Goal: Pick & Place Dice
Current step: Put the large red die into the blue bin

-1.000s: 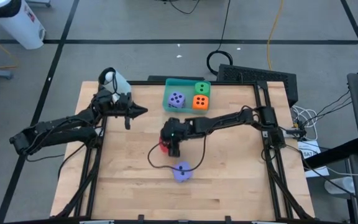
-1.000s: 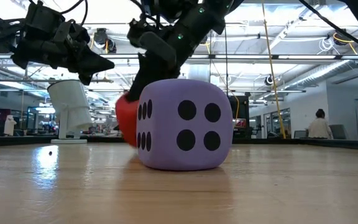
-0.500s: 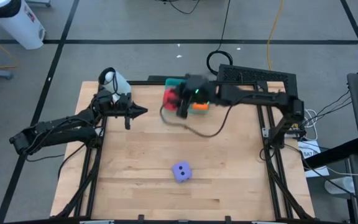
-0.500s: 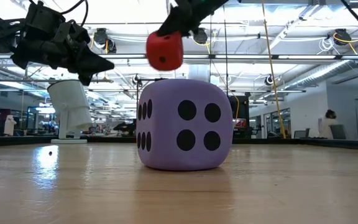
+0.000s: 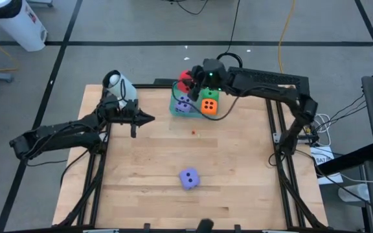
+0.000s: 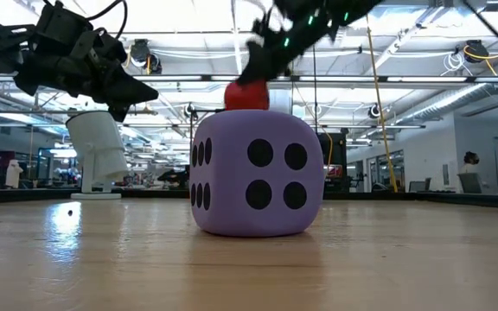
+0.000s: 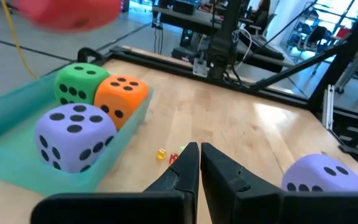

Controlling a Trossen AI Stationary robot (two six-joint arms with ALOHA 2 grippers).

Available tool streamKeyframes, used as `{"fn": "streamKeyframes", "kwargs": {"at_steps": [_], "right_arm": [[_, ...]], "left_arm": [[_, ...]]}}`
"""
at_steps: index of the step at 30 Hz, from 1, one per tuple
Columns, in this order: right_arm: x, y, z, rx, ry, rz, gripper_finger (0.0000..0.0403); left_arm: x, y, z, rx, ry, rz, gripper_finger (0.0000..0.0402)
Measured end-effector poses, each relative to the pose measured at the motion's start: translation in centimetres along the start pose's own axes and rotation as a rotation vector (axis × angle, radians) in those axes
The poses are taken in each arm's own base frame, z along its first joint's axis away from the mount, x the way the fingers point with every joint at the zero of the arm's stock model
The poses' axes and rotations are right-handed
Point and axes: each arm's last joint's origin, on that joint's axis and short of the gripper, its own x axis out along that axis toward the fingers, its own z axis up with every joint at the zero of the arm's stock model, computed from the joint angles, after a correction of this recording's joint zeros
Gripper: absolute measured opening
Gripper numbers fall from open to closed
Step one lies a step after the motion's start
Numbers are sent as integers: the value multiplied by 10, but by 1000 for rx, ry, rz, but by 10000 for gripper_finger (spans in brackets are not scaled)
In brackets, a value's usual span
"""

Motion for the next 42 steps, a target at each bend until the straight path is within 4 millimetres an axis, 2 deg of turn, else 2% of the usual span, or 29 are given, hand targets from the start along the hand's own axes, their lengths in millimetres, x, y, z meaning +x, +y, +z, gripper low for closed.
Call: {"fn": "streamKeyframes", "kwargs": {"at_steps": [6,9,14,19,27,35,42], "right_arm": [[47,-20,-46,18,-83,-85,159],[65,-26,-67,-11,-55,-106,159],[83,-28,-86,-30,-41,-63,159],[96,-21,-101,-118,-9,-47,159],[96,-10,-115,-239,-32,-43,155],[94,-5,-130,-337,-20,9,158],[95,1,-138,-381,7,114,160]], "left_arm": [[5,-9,-4,-2,37,5,24],[8,-12,-6,4,45,16,24],[9,-15,-6,28,43,22,24],[9,-16,-3,47,14,23,24],[9,-18,11,155,-123,16,24],[8,-19,14,277,-150,25,24],[8,-17,14,286,-154,85,24]]}}
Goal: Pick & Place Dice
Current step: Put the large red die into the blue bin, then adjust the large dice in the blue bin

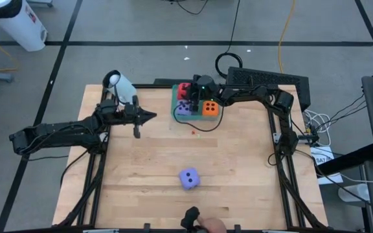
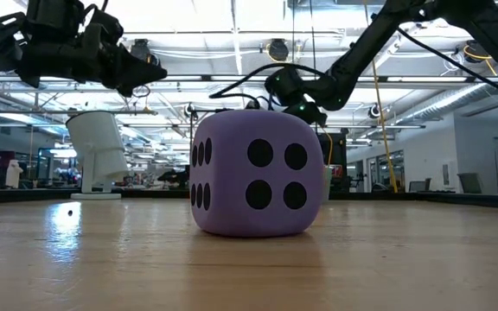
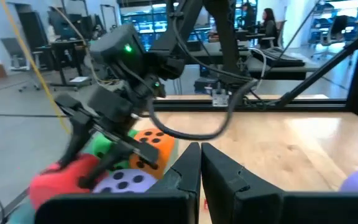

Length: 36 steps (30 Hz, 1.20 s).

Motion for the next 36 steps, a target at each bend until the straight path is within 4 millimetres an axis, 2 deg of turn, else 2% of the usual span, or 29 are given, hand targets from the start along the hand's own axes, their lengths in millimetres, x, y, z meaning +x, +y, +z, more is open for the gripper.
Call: {"fn": "streamKeyframes", "kwargs": {"at_steps": [3,8,16,22,25,27,30,33,34,36], "right_arm": [[0,1,1,19,-36,45,173],[-6,-4,10,159,-99,72,203],[-8,-1,13,159,-84,113,258],[-19,-5,29,180,-137,97,261],[-33,-11,42,209,-144,97,238],[-44,-14,49,258,-127,109,208],[-63,-17,57,332,-67,140,130],[-71,-15,56,358,1,172,33],[-71,-12,54,360,31,189,17],[-71,-6,51,380,76,215,16]], "left_arm": [[0,0,0,18,1,14,24],[0,2,0,22,-3,23,24],[-1,3,1,10,-5,29,24],[-1,3,0,10,-4,29,24],[-1,3,0,9,-3,29,24],[-1,2,-1,7,10,27,24],[-1,5,-7,-19,68,71,23],[-2,14,-14,-69,126,200,10],[-2,17,-17,-88,148,224,6],[-1,23,-24,-137,190,250,5]]}}
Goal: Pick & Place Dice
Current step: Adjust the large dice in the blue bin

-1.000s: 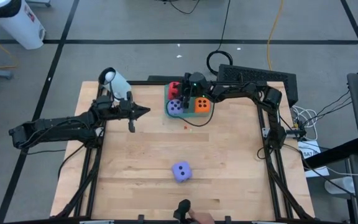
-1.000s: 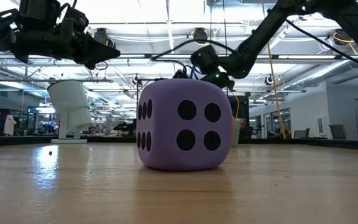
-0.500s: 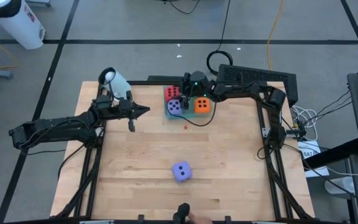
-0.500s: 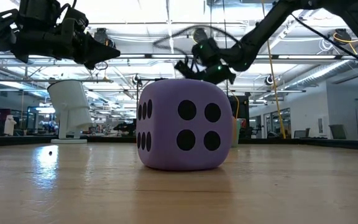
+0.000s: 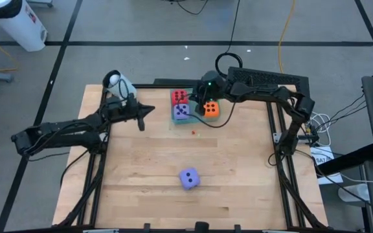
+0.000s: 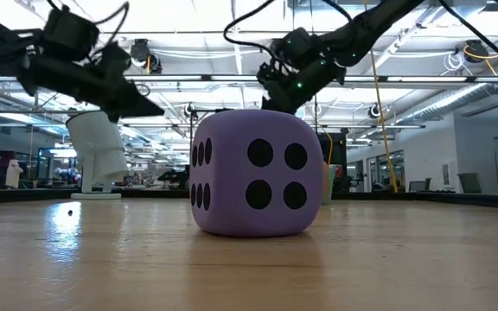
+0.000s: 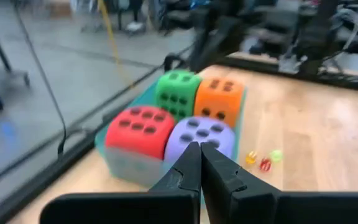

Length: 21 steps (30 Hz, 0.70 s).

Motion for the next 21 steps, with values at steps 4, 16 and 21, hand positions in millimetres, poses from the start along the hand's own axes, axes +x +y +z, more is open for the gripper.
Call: {"fn": "streamKeyframes", "kwargs": {"at_steps": [4,16,21], "right_arm": [[11,10,-9,32,68,35,12],[10,15,-26,158,258,-11,1],[20,17,-34,163,274,51,1]], "left_arm": [[10,8,-10,-72,75,12,5],[62,13,-26,-167,281,-22,4],[77,15,-29,-172,319,-17,4]]}}
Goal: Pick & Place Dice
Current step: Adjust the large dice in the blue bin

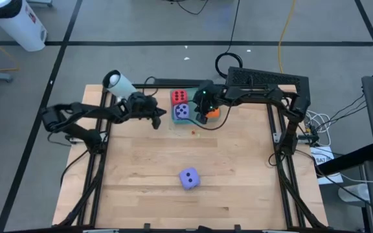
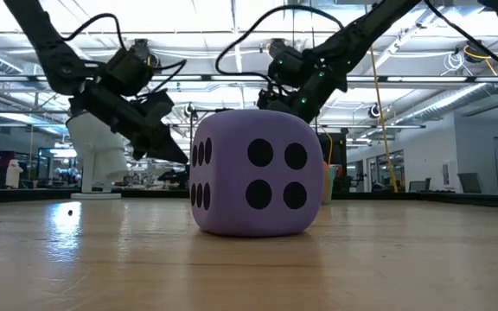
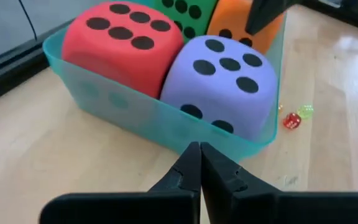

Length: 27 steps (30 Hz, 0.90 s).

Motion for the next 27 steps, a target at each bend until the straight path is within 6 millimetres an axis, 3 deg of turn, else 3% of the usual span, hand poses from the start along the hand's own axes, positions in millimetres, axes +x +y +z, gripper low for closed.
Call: {"fn": "streamKeyframes", "kwargs": {"at_steps": [7,21,27], "right_arm": [[28,-5,-5,0,-33,15,0],[38,-2,1,-4,-122,97,0],[36,-3,2,24,-116,56,0]], "left_arm": [[11,2,4,38,15,0,9],[11,9,4,46,18,23,7],[11,9,4,47,22,23,3]]}}
